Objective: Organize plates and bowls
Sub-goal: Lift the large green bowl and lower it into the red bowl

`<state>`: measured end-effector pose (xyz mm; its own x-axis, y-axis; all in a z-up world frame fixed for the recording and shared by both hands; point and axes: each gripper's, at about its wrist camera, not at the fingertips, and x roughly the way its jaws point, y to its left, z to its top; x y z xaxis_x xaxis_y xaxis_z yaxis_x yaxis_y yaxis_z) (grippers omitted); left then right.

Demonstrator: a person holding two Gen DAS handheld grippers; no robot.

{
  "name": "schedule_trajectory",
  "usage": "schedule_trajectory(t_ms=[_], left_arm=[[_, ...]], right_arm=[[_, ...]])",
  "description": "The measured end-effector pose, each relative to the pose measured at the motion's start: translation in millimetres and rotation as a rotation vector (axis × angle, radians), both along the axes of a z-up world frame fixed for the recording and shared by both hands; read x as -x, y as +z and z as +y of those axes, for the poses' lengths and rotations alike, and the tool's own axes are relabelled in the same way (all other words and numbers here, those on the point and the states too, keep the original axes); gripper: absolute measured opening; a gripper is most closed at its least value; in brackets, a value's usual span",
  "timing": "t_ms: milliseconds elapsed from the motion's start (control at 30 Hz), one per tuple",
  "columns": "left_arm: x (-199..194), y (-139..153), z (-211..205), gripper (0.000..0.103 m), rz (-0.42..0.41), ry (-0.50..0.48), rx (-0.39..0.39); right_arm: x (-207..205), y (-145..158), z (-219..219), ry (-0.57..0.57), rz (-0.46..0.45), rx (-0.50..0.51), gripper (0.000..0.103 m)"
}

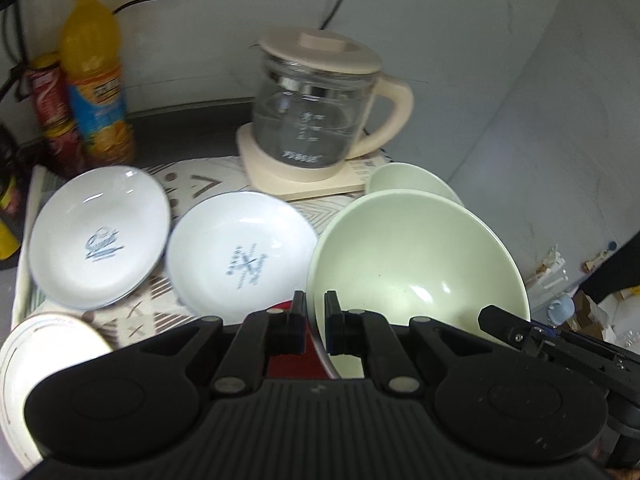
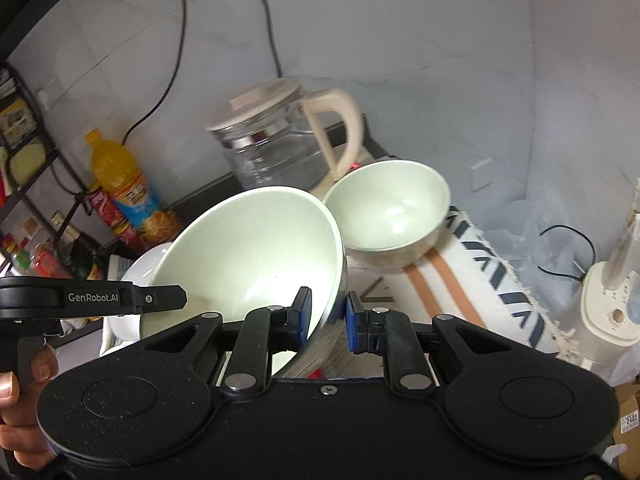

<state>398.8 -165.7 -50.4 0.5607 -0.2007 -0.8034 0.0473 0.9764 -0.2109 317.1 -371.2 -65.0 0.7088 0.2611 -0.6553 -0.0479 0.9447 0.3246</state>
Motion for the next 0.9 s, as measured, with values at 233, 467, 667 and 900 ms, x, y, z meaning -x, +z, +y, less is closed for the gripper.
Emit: schedule_trajectory(t_ms=[233,467,667,900], left_arm=[[9,-7,19,0.007,0.029,0.054,-0.006],[14,-19,31,0.007,0.080,0.083,-0.010],[21,-33,33,0.007,0.131,0.088,-0.011],[24,-44,30,0.010,0.173,0.095,-0.015]], right_arm=[[-2,-3,19,0.068,0.019,0.008,0.018],[-5,-12,33,0.127,0.055,0.015,0.018],[-4,-21,38,0.156,0.091,0.032,0.018],[-4,-29,40,0.170,0.124,0.043,0.018]])
